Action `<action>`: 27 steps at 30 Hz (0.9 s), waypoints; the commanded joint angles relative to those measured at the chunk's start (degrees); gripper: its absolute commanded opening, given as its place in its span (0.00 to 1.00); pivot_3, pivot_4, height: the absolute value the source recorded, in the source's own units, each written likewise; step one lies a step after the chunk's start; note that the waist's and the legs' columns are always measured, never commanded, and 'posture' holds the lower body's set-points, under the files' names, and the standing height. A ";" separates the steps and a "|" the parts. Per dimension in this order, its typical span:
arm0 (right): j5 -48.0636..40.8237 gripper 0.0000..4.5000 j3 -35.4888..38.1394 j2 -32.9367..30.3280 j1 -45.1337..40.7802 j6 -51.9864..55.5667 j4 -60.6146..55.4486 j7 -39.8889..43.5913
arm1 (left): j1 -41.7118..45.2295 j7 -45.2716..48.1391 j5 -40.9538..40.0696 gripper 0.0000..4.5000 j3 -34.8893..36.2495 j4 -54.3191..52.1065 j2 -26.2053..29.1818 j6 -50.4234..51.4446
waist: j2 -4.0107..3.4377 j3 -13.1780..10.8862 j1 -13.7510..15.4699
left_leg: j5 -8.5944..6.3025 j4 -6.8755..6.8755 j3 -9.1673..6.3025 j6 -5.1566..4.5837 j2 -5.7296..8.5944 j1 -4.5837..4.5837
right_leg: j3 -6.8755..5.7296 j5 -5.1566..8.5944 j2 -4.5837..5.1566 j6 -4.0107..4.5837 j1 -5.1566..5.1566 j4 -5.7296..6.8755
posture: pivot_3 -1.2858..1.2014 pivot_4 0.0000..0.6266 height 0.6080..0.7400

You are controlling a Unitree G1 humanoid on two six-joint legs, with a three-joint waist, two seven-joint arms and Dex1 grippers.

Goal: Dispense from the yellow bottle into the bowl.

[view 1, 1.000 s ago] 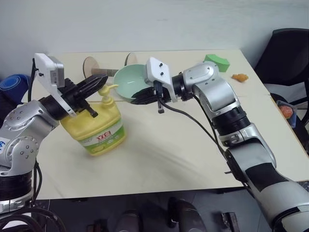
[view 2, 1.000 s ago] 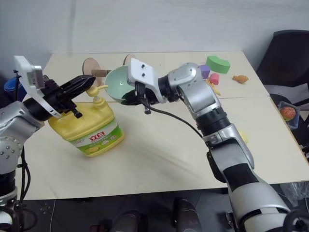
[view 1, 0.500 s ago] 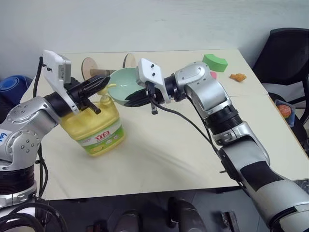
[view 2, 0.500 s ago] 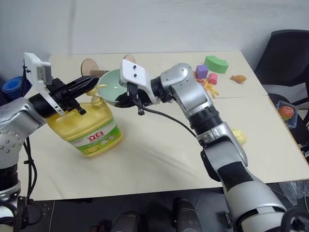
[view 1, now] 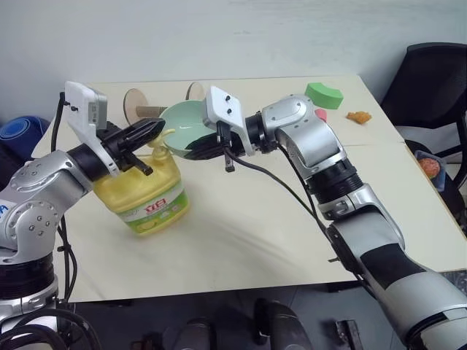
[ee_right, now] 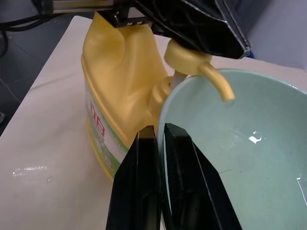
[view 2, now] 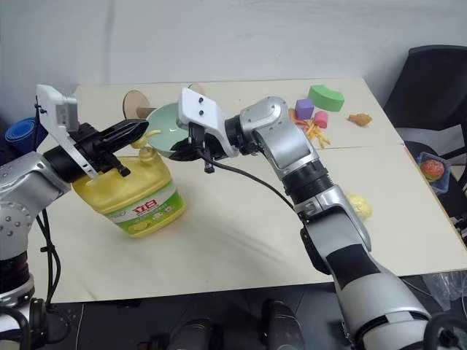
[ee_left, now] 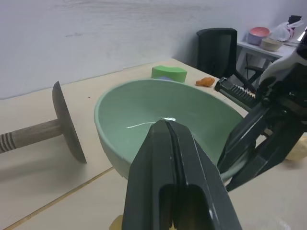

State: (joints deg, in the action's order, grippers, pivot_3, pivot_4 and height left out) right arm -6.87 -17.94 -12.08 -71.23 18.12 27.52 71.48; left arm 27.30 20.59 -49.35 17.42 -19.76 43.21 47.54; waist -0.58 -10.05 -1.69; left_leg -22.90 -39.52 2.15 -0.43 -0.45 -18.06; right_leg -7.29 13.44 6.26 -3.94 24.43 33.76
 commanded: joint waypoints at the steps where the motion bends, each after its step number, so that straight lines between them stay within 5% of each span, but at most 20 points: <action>1: -1.48 0.00 2.09 0.36 -1.51 0.09 -0.94 -0.25 | -4.48 -0.98 1.67 0.00 -5.25 3.40 -1.21 7.12 | -0.01 0.01 0.01 | 0.00 0.00 0.00 0.00 0.02 0.01 | 0.00 0.00 0.01 0.00 0.00 0.01 | 0.52 0.24 1.00; 12: -2.43 0.00 2.78 -0.92 -0.12 1.25 -2.44 0.76 | -7.35 -1.26 1.11 0.00 -4.92 3.99 -1.54 8.90 | -0.34 0.29 -0.02 | 0.00 0.02 0.00 0.00 0.03 0.03 | 0.02 0.00 0.04 0.00 0.00 0.01 | 0.52 0.24 1.00; 19: -3.24 0.00 3.76 -2.21 1.99 1.31 -4.18 0.52 | -4.20 -1.00 0.75 0.00 0.44 3.15 -7.35 -0.43 | -0.69 0.58 0.13 | 0.00 0.03 0.02 -0.01 0.06 0.07 | 0.03 0.00 0.06 0.01 -0.02 0.03 | 0.52 0.24 1.00; 27: -2.24 0.00 5.11 -11.30 9.70 -3.24 -6.09 2.37 | -5.56 17.71 -1.22 0.00 4.98 -4.78 -5.21 -14.10 | -0.26 0.35 0.05 | 0.01 0.05 -0.05 -0.01 0.05 -0.32 | -0.14 0.00 0.03 0.00 0.18 -0.22 | 0.52 0.24 1.00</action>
State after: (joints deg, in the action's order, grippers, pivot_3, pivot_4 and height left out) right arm -9.07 -14.61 -22.14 -61.73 16.66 23.72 73.22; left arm 21.93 35.07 -49.41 20.27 -21.32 36.77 35.89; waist -0.83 -9.70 -1.64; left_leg -22.89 -39.44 2.10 -0.44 -0.40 -18.39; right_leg -7.44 13.44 6.28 -3.94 24.61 33.49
